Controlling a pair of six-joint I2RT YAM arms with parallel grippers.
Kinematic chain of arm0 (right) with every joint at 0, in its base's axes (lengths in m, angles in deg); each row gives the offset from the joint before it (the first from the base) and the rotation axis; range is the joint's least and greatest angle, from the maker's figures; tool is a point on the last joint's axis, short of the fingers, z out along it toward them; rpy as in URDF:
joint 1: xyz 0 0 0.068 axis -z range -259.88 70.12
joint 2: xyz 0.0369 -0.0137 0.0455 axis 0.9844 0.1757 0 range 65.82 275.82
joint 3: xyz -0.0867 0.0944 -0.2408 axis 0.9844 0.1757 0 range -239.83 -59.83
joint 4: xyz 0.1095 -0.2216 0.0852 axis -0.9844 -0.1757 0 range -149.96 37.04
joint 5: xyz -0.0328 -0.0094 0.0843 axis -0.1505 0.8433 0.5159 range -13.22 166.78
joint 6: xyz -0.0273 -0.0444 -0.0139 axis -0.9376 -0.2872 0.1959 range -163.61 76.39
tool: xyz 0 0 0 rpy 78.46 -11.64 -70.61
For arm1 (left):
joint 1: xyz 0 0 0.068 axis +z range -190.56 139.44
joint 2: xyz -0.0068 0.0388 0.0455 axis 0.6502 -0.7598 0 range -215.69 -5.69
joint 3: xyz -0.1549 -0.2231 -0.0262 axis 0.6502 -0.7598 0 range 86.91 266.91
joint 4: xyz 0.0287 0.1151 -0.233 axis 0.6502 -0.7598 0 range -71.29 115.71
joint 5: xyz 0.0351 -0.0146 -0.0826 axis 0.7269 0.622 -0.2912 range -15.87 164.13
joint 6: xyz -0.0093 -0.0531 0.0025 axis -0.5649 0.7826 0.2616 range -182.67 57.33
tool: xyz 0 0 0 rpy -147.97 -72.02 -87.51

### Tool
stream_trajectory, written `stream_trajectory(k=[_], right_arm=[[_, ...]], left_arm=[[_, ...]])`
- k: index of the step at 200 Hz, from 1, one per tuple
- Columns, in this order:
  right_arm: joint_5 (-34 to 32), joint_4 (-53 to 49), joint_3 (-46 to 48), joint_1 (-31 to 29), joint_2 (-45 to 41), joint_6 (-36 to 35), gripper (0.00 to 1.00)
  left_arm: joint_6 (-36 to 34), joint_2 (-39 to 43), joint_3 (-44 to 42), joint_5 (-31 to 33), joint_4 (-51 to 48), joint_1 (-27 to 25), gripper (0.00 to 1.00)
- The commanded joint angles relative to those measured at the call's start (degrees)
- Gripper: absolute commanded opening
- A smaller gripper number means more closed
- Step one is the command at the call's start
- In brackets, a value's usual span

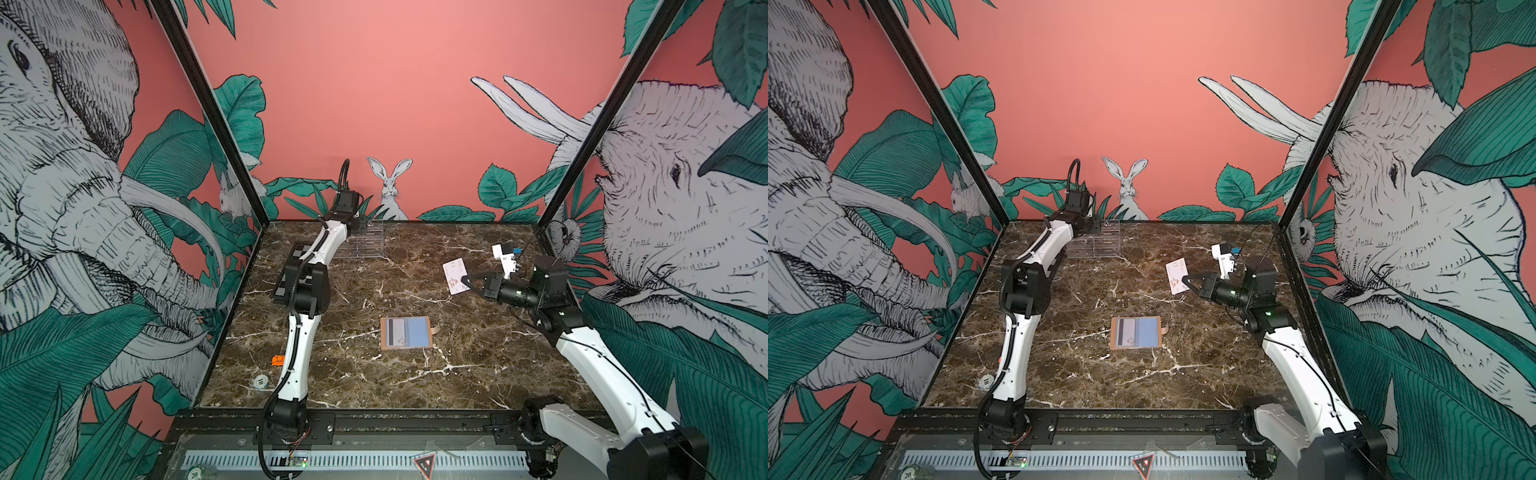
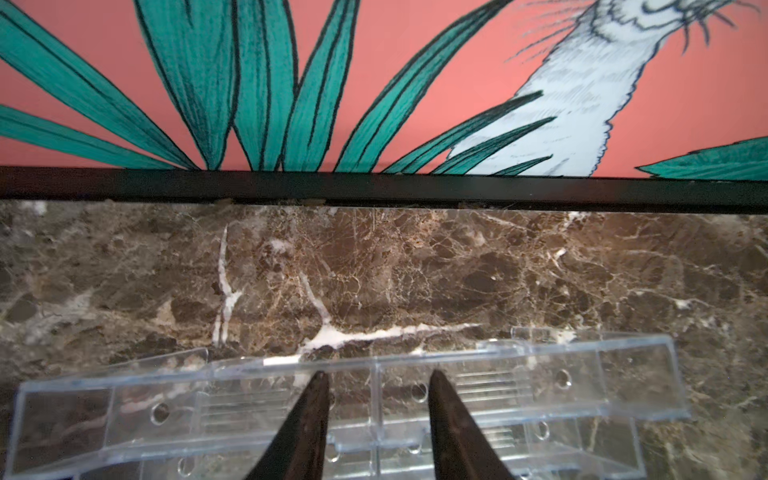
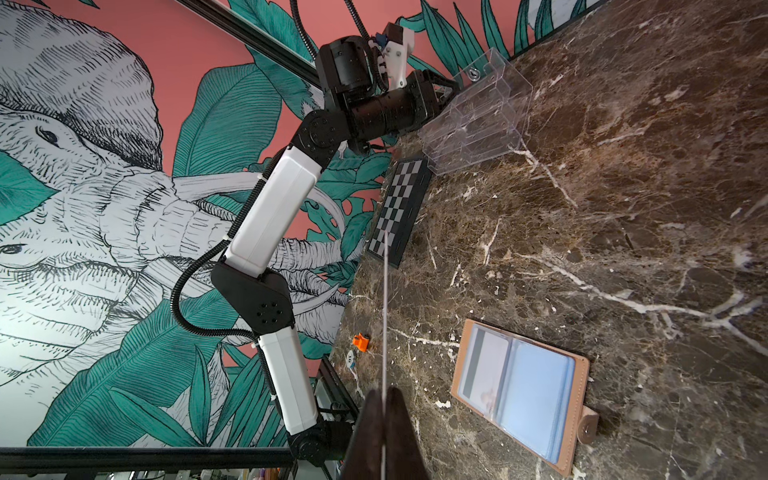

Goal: Take the credit cards out of the card holder

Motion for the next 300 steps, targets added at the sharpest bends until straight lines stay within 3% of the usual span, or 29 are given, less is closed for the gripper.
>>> stream_trajectory(k=[1,78,135,238,300], right_arm=[[0.38,3.53,0.7,0.17,0.03,0.4,0.0],[0.67,4.54,1.27,0.24,0.41,1.01,0.0],[1.11,5.08,1.94,0.16,0.68,1.14,0.0],[0.53,5.16,2.95,0.16,-0.12,1.14,0.0],[0.02,5.22,3.69,0.19,-0.98,1.34,0.0]], left_arm=[[-0.3,0.05,-0.07,1.43,0.07,0.42,0.4],[-1.2,0.48,-1.75,1.99,3.1,0.38,0.35],[-1.38,1.34,-2.58,1.48,3.7,0.36,0.23],[1.08,11.12,-13.58,3.32,6.26,-2.59,0.13],[6.85,21.07,-27.14,8.4,7.47,-8.25,0.06]])
